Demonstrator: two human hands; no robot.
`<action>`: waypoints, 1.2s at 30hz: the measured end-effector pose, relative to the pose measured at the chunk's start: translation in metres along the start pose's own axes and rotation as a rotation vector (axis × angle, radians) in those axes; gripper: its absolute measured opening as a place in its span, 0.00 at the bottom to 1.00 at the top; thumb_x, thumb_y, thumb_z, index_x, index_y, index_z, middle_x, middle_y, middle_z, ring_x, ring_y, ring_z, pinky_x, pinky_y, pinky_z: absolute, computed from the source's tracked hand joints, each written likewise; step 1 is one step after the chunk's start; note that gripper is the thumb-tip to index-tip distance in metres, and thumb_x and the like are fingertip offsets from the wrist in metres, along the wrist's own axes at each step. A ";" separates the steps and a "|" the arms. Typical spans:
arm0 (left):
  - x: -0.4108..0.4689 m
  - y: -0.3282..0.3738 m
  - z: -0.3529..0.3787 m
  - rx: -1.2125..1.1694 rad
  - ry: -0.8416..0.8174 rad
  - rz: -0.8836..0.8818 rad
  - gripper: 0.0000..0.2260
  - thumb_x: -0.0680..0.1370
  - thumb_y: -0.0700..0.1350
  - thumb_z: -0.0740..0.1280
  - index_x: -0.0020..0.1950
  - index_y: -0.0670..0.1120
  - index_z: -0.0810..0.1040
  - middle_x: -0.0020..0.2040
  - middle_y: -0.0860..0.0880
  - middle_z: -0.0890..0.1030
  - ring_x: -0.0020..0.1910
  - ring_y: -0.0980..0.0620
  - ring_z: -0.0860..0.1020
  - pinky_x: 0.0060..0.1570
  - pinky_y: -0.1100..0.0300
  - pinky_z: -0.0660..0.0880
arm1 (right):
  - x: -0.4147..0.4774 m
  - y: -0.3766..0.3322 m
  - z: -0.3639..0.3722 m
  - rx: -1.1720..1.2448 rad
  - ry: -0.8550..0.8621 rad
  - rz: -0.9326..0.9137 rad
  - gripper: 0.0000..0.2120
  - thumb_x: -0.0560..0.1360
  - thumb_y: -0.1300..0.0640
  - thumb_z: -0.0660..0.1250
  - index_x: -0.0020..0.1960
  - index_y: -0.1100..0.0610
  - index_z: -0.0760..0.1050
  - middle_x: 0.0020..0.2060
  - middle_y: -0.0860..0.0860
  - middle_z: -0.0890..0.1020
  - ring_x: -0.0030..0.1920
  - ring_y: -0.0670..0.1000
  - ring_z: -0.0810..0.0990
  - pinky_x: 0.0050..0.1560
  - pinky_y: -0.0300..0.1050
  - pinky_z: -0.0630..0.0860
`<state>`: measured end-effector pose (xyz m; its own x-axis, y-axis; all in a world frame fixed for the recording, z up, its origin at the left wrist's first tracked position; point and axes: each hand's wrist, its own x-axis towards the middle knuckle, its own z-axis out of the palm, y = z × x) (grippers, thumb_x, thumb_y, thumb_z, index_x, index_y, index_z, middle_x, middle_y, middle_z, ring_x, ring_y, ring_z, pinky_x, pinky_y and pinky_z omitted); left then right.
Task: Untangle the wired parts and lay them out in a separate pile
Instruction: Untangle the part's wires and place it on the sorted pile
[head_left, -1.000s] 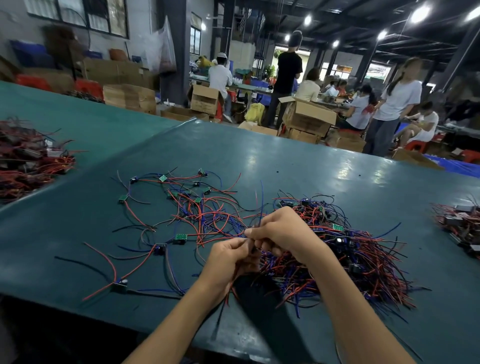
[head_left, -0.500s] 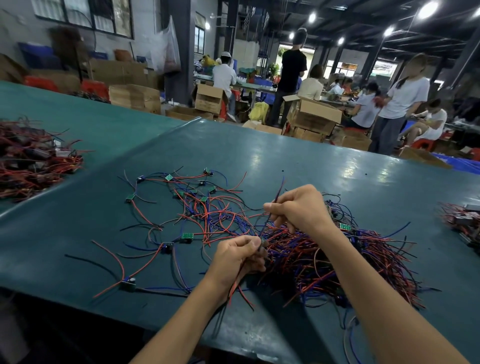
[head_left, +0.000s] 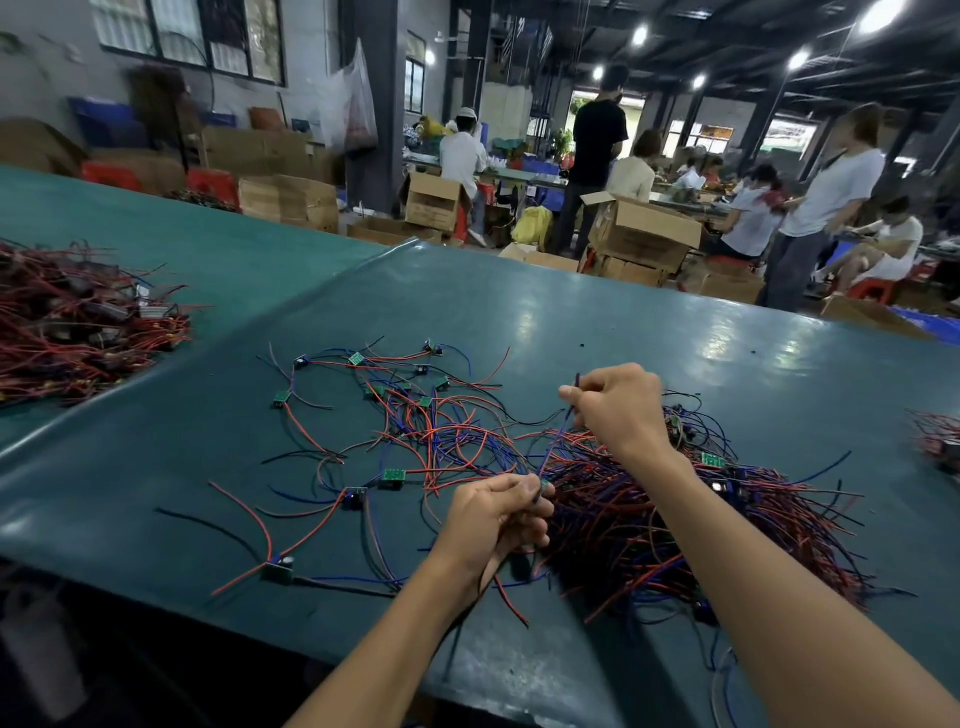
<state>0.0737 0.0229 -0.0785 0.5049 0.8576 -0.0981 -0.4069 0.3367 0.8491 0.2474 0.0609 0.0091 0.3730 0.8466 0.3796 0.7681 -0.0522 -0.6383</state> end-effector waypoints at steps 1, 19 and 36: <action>0.000 0.000 0.000 -0.003 0.003 -0.001 0.14 0.72 0.47 0.72 0.48 0.36 0.82 0.36 0.43 0.80 0.29 0.51 0.77 0.34 0.57 0.79 | 0.001 0.002 0.002 0.008 0.014 -0.007 0.14 0.73 0.56 0.76 0.32 0.63 0.81 0.25 0.57 0.81 0.21 0.42 0.77 0.29 0.41 0.75; 0.003 0.001 -0.005 -0.207 0.074 0.032 0.12 0.70 0.48 0.75 0.50 0.43 0.83 0.51 0.42 0.86 0.48 0.48 0.86 0.43 0.59 0.81 | -0.089 -0.016 -0.006 0.234 -0.032 0.094 0.16 0.79 0.51 0.67 0.37 0.58 0.83 0.30 0.52 0.84 0.32 0.52 0.84 0.39 0.56 0.84; -0.001 0.005 -0.003 -0.165 -0.002 -0.011 0.19 0.72 0.52 0.73 0.53 0.37 0.79 0.43 0.41 0.83 0.34 0.47 0.82 0.26 0.58 0.77 | -0.125 -0.002 0.033 0.683 -0.419 0.255 0.10 0.79 0.60 0.70 0.41 0.56 0.86 0.35 0.55 0.85 0.36 0.53 0.81 0.32 0.43 0.79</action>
<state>0.0687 0.0245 -0.0753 0.5115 0.8528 -0.1052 -0.5211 0.4052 0.7511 0.1817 -0.0270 -0.0590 0.1649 0.9860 -0.0248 0.1526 -0.0503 -0.9870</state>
